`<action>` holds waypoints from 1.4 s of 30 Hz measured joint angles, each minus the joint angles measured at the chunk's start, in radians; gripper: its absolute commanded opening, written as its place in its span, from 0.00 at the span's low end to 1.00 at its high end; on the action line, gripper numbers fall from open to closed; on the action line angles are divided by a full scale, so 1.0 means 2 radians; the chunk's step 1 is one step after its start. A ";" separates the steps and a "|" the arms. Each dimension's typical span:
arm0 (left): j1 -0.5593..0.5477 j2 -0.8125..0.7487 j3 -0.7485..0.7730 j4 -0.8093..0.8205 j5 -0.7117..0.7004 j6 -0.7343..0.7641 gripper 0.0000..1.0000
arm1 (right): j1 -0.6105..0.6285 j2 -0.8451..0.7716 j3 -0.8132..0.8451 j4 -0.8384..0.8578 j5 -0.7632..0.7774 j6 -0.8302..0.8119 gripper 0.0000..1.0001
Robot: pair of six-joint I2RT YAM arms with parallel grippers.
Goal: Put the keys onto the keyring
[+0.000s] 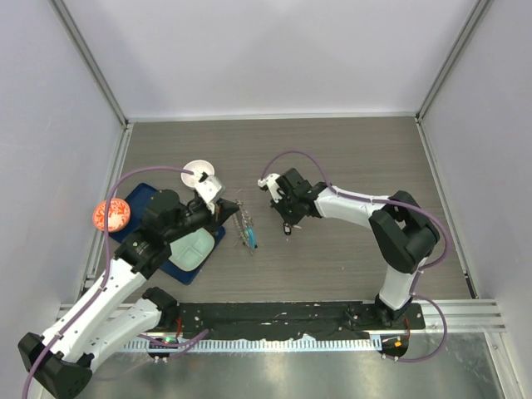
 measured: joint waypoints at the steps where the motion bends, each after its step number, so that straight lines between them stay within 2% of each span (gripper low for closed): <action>1: -0.001 0.000 0.000 0.000 -0.001 0.000 0.00 | 0.001 0.004 0.002 0.003 0.000 -0.002 0.03; 6: -0.003 0.000 0.000 0.000 -0.002 0.002 0.00 | 0.008 0.016 0.010 0.012 0.007 -0.009 0.12; 7: -0.004 0.000 0.000 0.000 -0.003 0.002 0.00 | 0.009 0.017 0.010 0.015 0.008 -0.011 0.18; 10: -0.005 0.000 0.000 0.000 -0.004 0.002 0.00 | 0.014 0.019 0.010 0.018 0.011 -0.012 0.26; 16: -0.006 -0.001 0.000 0.000 -0.007 0.006 0.00 | 0.017 0.014 0.008 0.028 0.013 -0.003 0.35; 21: -0.006 -0.003 0.000 0.000 -0.007 0.010 0.00 | 0.017 -0.056 -0.046 0.093 0.034 0.017 0.36; 25: -0.008 -0.003 0.000 0.000 -0.008 0.010 0.00 | 0.017 -0.134 -0.138 0.206 0.049 0.038 0.34; 27: -0.009 -0.003 0.000 0.000 -0.008 0.010 0.00 | 0.017 -0.147 -0.180 0.261 0.049 0.047 0.33; 33: -0.010 -0.002 0.000 0.000 -0.008 0.010 0.00 | 0.017 -0.125 -0.281 0.397 0.038 0.076 0.28; 42: -0.013 -0.003 0.000 0.000 -0.009 0.010 0.00 | 0.017 -0.066 -0.296 0.525 0.035 0.094 0.24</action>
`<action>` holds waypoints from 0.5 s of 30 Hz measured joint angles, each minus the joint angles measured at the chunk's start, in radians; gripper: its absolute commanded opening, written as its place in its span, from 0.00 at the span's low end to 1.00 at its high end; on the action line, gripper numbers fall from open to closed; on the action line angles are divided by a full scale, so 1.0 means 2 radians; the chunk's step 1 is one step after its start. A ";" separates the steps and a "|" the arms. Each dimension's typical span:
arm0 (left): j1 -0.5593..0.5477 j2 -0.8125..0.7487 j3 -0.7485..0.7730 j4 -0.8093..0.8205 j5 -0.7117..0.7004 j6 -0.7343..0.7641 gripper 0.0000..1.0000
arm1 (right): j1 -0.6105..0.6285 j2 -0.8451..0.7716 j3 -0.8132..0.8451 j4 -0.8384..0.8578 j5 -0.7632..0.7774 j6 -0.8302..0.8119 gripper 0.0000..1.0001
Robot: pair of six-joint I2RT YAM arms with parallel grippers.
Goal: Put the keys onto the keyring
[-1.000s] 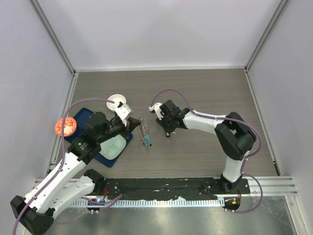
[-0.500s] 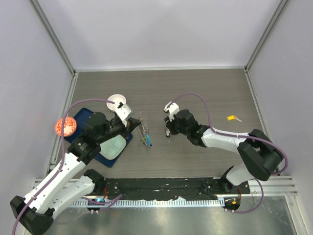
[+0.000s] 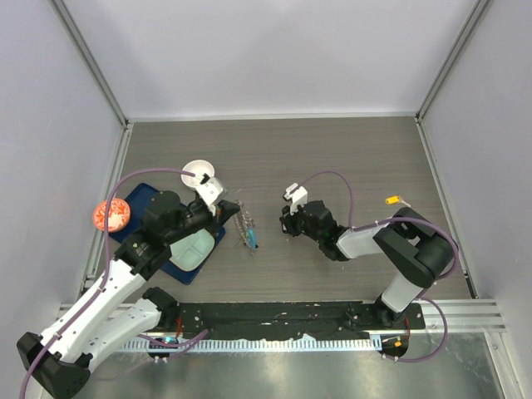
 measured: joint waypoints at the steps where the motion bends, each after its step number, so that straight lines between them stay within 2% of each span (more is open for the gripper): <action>1: 0.000 0.000 0.000 0.000 0.000 0.000 0.00 | 0.000 0.003 0.000 0.009 0.003 0.001 0.23; 15: -0.004 -0.004 0.000 0.000 -0.006 0.002 0.00 | 0.000 0.013 -0.002 0.029 0.006 0.002 0.20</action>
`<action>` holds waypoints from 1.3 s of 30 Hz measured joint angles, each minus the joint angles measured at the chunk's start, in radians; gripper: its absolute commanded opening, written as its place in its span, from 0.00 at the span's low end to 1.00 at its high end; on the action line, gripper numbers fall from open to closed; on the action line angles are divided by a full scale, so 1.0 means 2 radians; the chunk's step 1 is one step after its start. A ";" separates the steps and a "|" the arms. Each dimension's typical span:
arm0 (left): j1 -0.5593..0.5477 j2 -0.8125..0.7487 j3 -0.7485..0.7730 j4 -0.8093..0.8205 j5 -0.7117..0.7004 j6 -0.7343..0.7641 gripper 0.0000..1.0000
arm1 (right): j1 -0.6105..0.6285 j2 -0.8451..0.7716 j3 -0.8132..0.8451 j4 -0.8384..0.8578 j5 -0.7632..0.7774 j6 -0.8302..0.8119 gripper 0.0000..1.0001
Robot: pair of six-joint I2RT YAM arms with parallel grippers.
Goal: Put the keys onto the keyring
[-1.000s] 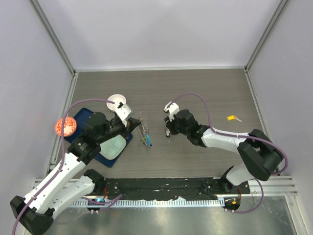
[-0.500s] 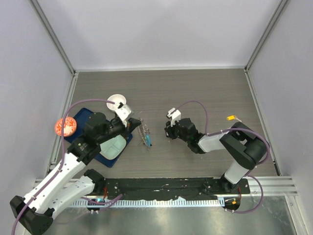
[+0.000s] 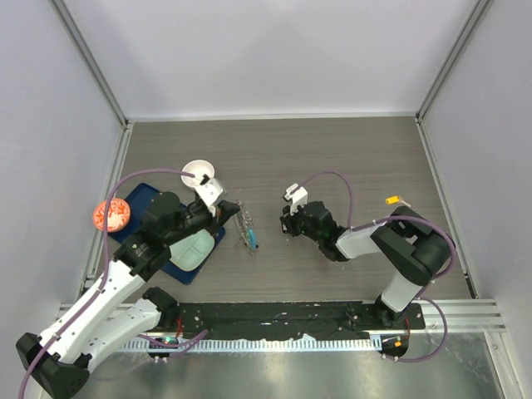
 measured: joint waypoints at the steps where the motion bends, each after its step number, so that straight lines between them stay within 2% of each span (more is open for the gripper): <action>1: -0.001 0.000 0.000 0.000 0.000 0.000 0.00 | 0.000 0.000 -0.001 -0.002 -0.001 0.000 0.20; 13: -0.004 0.000 0.000 0.000 -0.001 0.000 0.00 | 0.000 0.000 -0.006 -0.006 -0.007 0.000 0.18; 16: -0.005 0.000 0.000 0.000 -0.001 0.000 0.00 | 0.000 0.001 -0.006 -0.005 -0.008 0.000 0.14; 21: -0.005 0.000 0.000 0.000 -0.002 0.001 0.00 | 0.000 0.010 -0.006 -0.004 -0.011 -0.002 0.01; 26: -0.006 0.000 0.000 -0.001 -0.005 0.002 0.00 | 0.000 0.006 -0.003 -0.016 -0.011 -0.005 0.01; 31: -0.006 -0.002 0.000 -0.002 -0.006 0.002 0.00 | 0.000 -0.025 0.033 -0.125 -0.011 -0.019 0.01; 39: -0.009 -0.007 0.000 -0.003 -0.009 0.004 0.00 | 0.000 -0.033 0.190 -0.395 -0.011 -0.051 0.01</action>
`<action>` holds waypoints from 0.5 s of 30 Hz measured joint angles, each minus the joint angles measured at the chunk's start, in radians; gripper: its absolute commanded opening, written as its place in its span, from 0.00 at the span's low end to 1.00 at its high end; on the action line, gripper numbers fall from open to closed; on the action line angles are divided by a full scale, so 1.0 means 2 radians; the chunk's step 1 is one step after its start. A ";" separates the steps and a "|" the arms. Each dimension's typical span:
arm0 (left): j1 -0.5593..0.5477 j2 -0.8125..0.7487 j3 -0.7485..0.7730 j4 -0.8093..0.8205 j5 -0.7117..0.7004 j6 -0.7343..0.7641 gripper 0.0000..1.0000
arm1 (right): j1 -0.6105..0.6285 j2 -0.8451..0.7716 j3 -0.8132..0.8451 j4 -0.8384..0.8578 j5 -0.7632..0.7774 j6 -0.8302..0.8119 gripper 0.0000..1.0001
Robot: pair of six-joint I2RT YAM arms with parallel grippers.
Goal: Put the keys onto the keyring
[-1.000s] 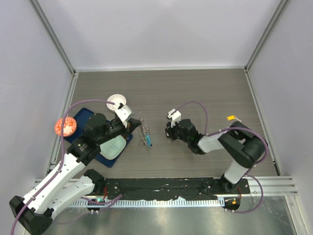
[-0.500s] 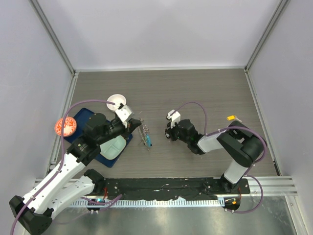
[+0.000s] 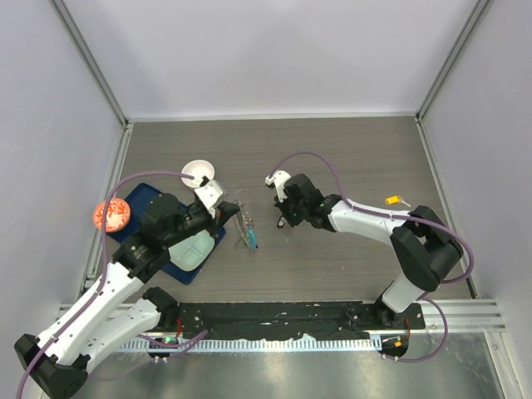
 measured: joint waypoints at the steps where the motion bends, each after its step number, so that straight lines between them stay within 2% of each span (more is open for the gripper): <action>1: 0.000 -0.001 0.000 0.000 0.000 0.001 0.00 | 0.000 0.003 0.015 -0.030 0.000 -0.003 0.01; 9: -0.003 -0.004 0.000 0.000 -0.003 0.007 0.00 | 0.000 0.053 0.109 -0.219 -0.019 -0.035 0.01; 15: -0.003 -0.004 0.000 0.000 -0.005 0.009 0.00 | 0.000 0.100 0.173 -0.282 -0.021 -0.064 0.01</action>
